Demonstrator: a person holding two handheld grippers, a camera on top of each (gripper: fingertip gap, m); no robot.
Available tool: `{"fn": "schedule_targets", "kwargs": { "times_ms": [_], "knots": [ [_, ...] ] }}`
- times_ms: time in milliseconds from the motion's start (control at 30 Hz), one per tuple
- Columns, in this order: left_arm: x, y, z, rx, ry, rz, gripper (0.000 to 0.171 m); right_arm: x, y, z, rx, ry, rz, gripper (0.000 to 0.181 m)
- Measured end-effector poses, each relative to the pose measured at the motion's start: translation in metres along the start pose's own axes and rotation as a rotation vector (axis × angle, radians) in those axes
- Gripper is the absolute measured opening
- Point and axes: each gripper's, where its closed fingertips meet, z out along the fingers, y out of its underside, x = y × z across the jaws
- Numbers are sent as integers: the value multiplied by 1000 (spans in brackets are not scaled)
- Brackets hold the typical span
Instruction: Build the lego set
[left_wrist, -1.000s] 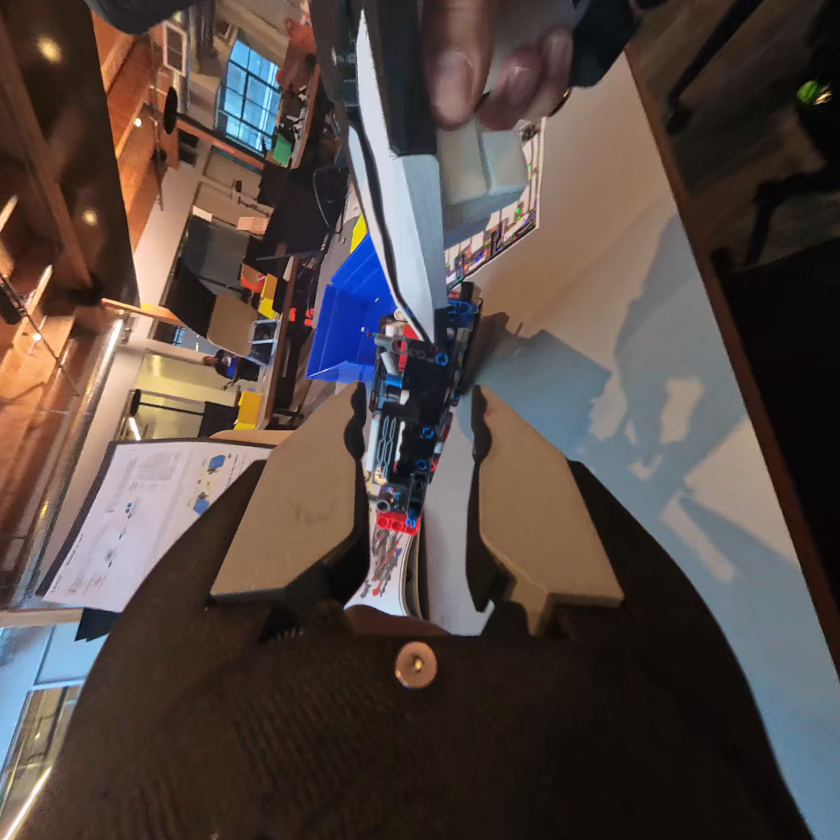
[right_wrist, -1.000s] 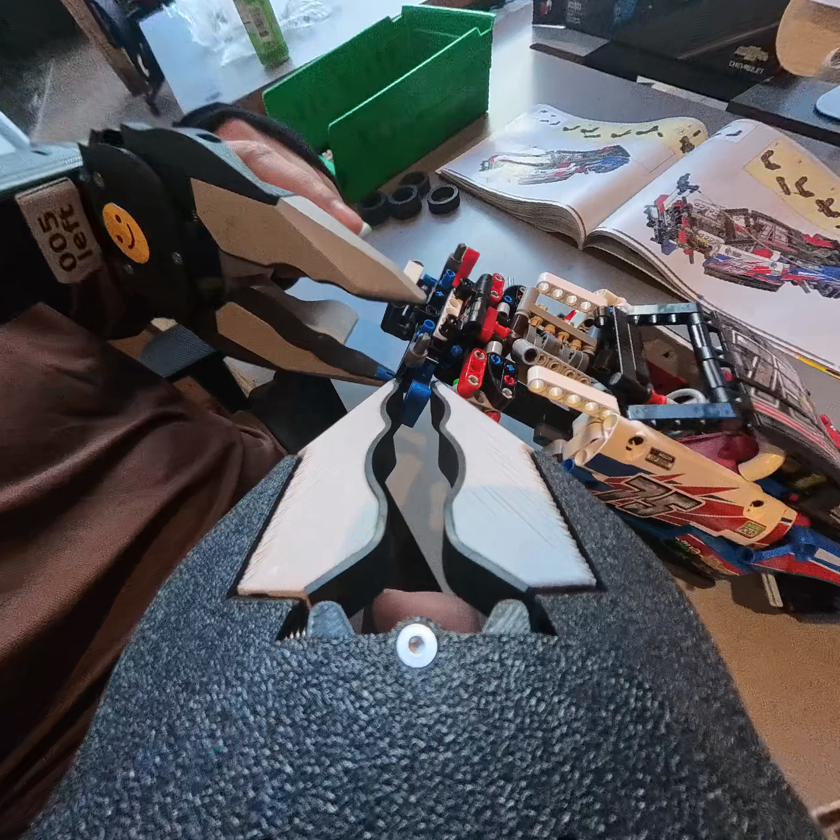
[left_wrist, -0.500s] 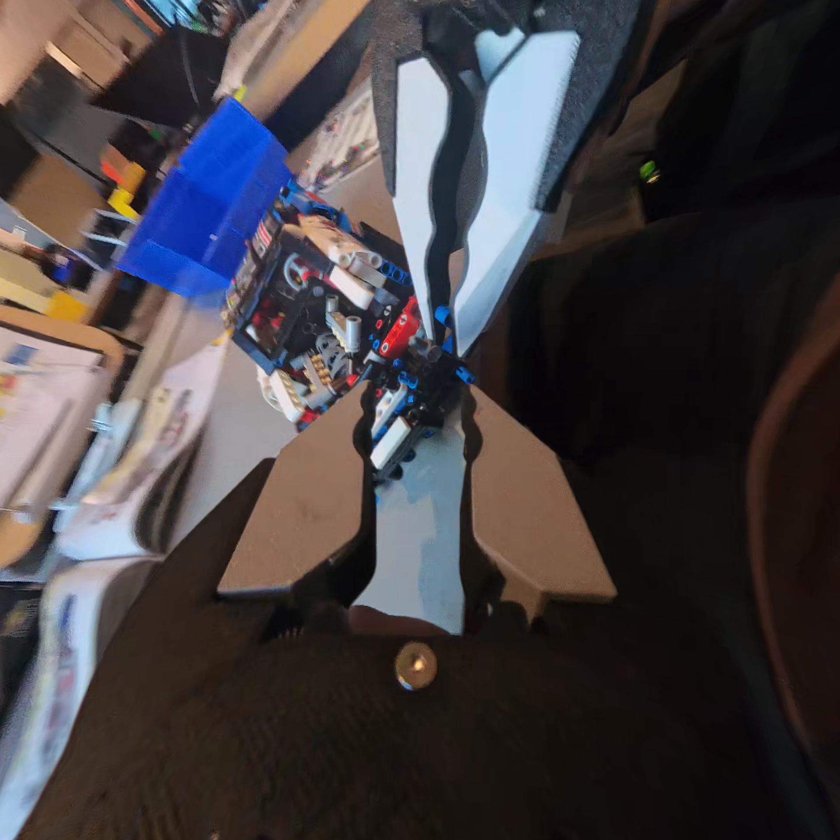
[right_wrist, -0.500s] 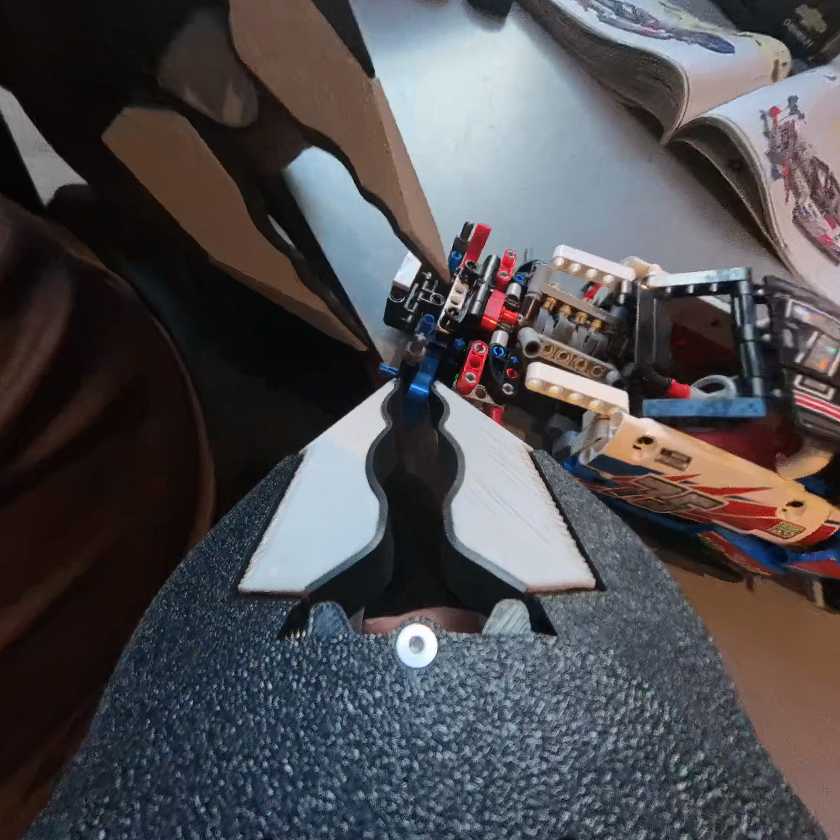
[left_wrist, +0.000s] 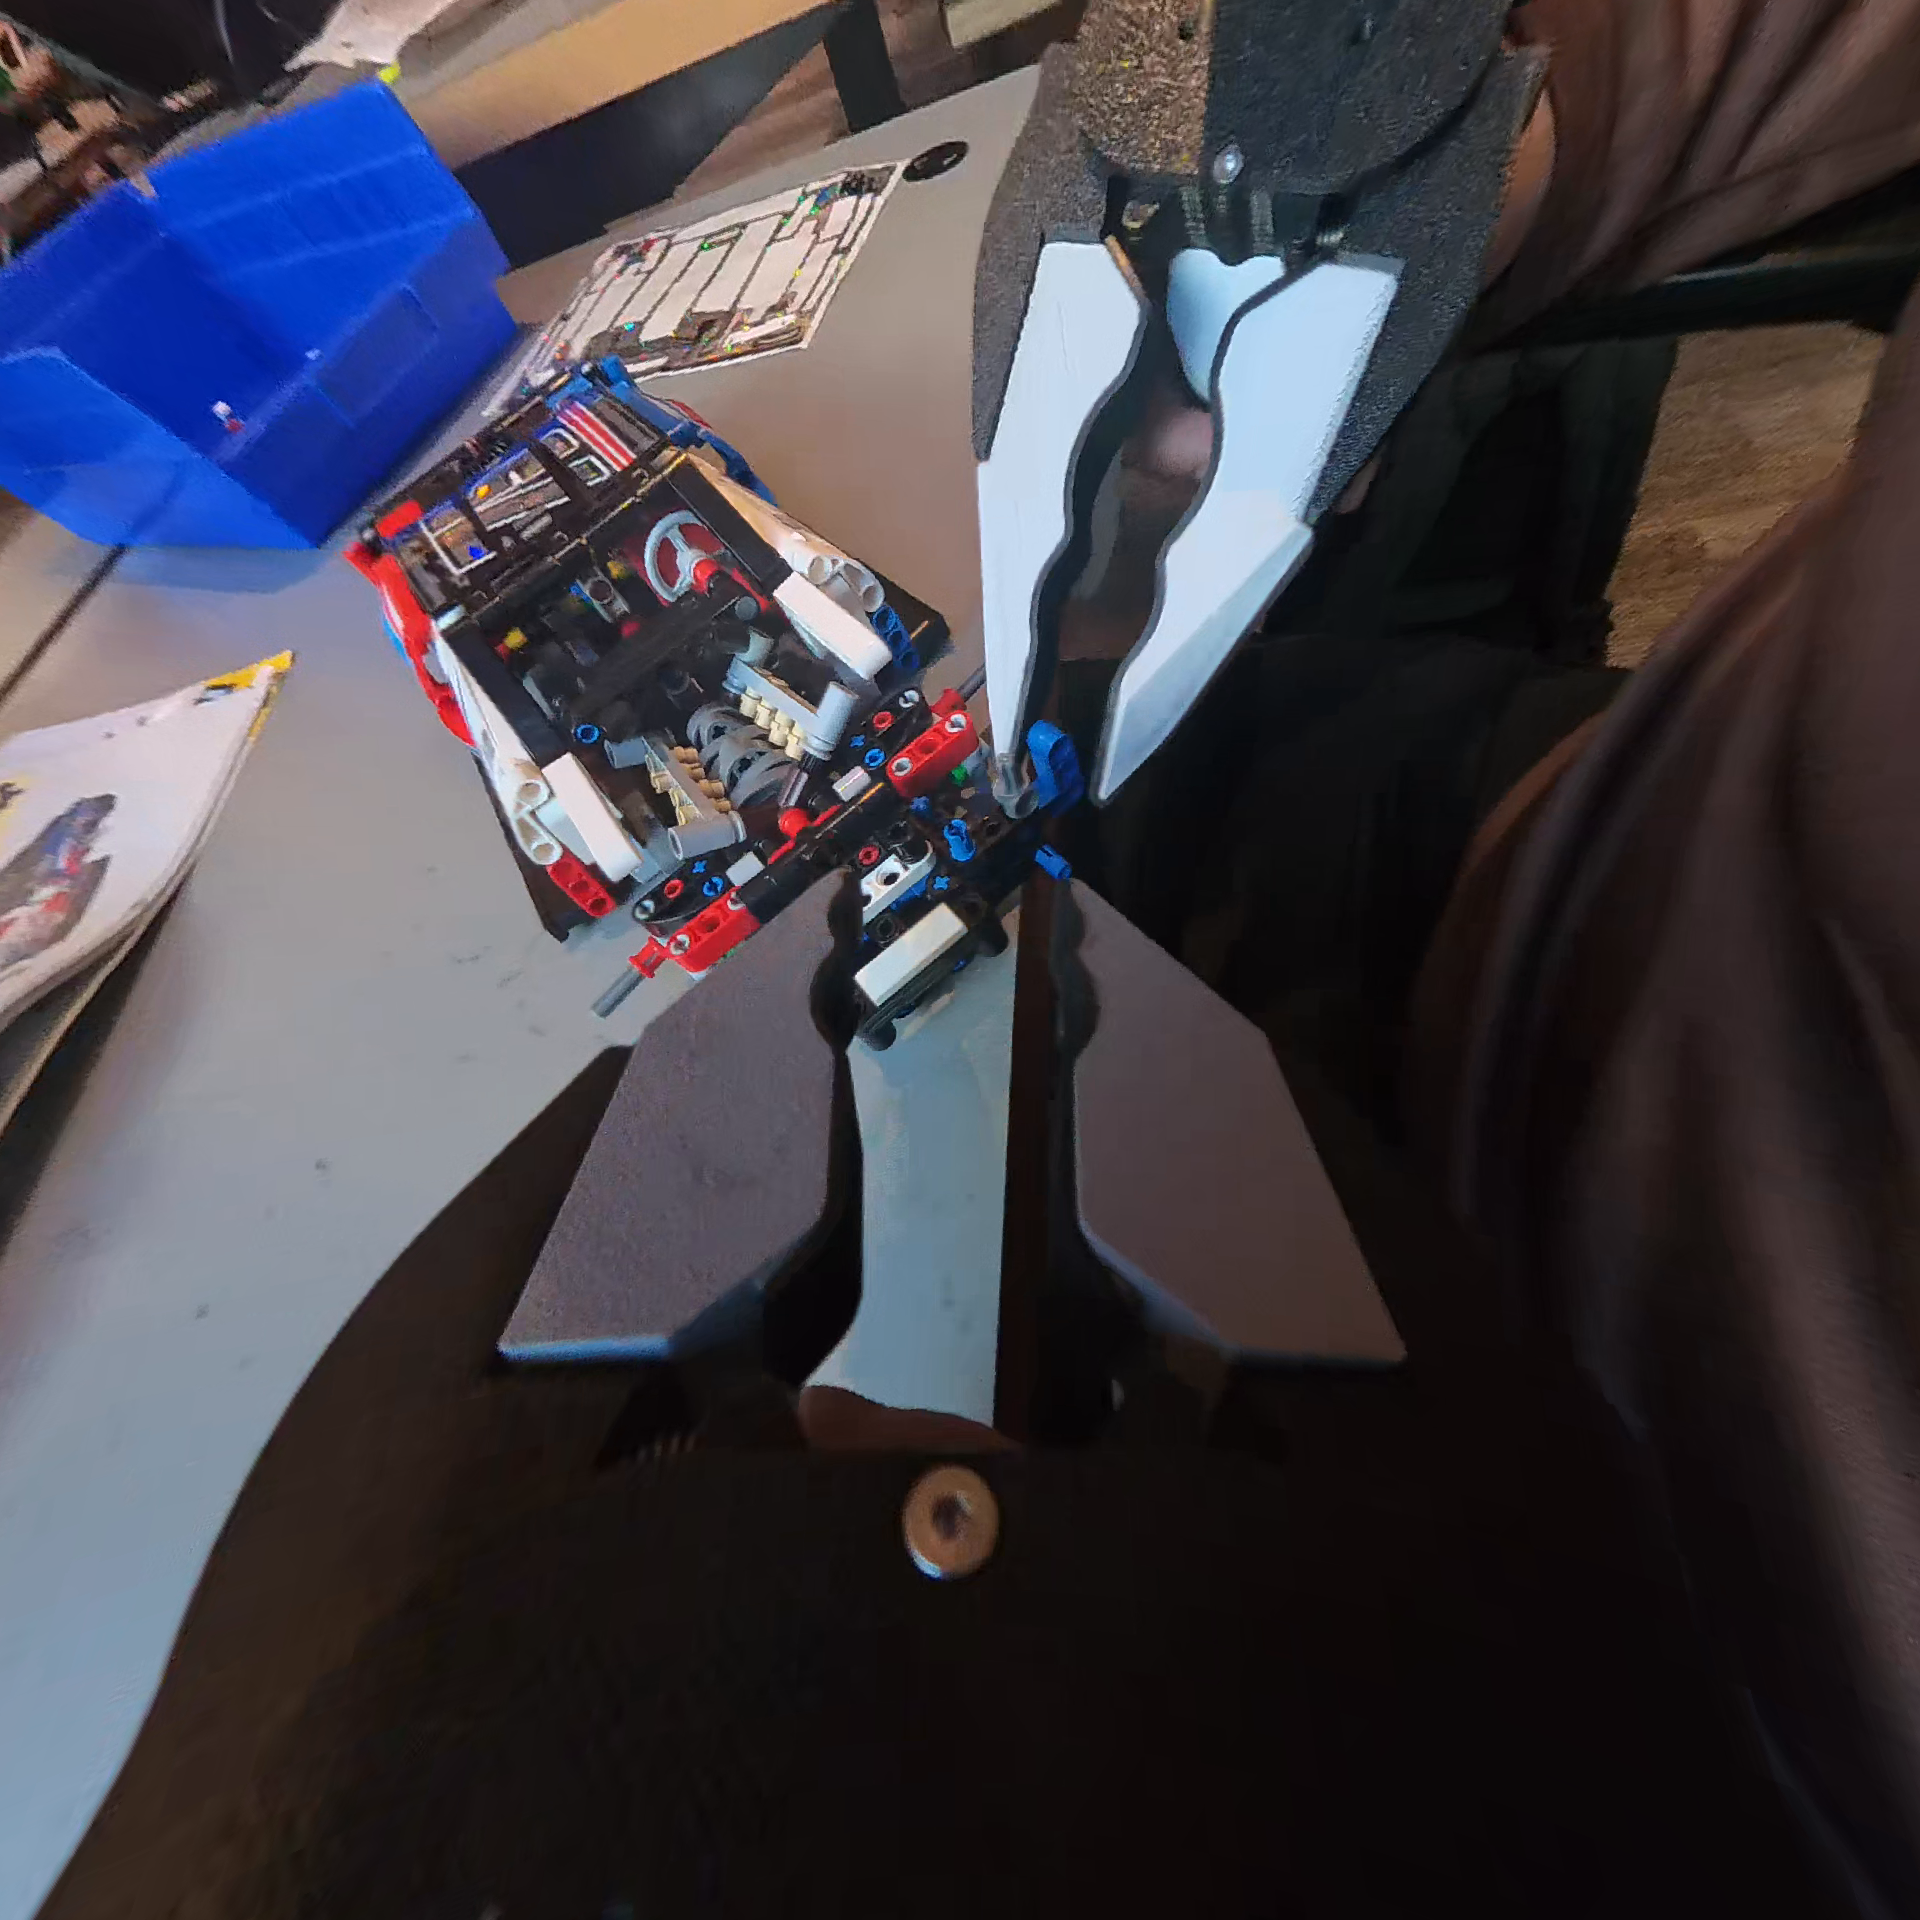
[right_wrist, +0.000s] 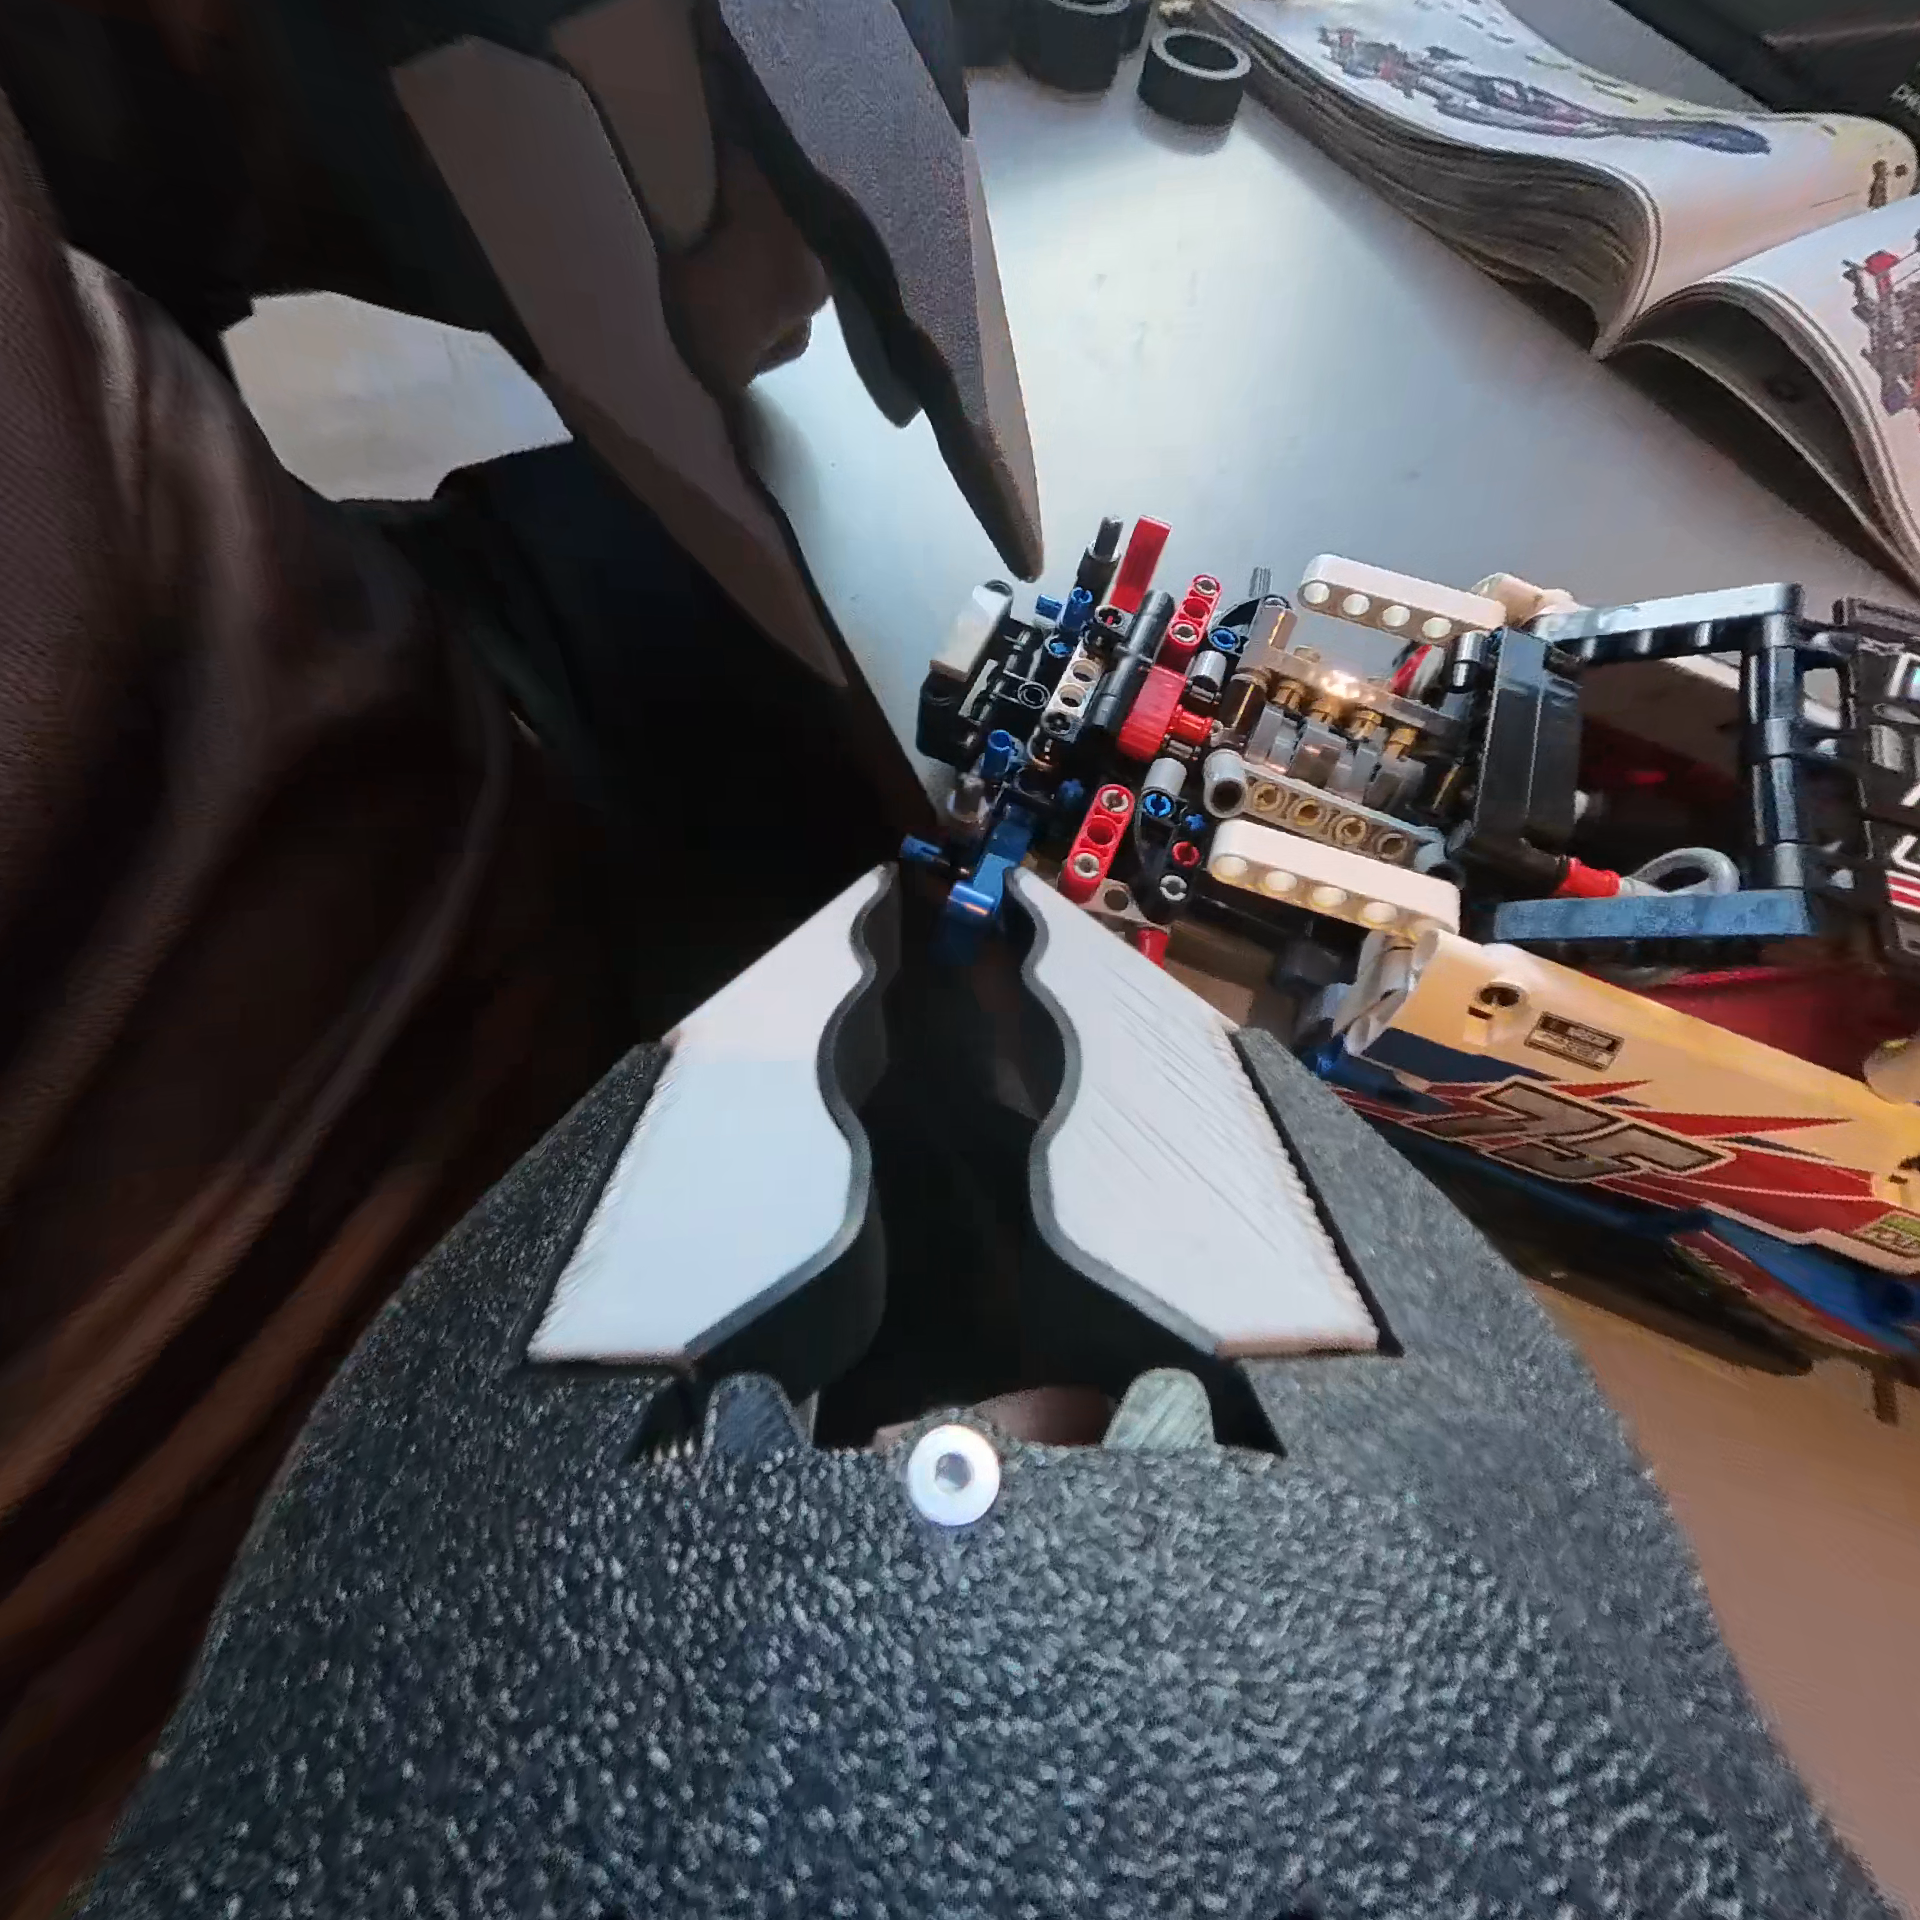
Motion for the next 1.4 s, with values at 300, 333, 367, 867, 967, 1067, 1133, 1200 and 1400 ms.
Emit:
{"fn": "schedule_targets", "kwargs": {
  "times_ms": [300,333,367,867,967,1067,1133,1200,1400],
  "knots": [
    [-5,2,3,-14,111,-159,24,5,-3,2,66,-62,110,14],
    [-6,1,3,-8,107,-166,24,5,-4,2,69,-62,110,14],
    [-7,1,3,-8,101,-170,23,5,-5,2,72,-60,107,14],
    [1,8,8,-73,100,-95,10,4,-17,-2,85,-4,107,12],
    [-1,9,9,-100,99,-96,9,4,-18,-9,88,34,131,3],
    [-10,11,2,-145,41,-111,13,4,-17,-21,99,76,138,3],
    [-16,12,-8,-160,-14,-118,14,5,-14,-29,104,116,142,4],
    [-21,17,-19,-179,-65,-143,15,7,-7,-34,82,136,147,5],
    [-24,34,-35,-220,-133,-291,19,8,3,-25,27,131,144,7]
  ]
}}
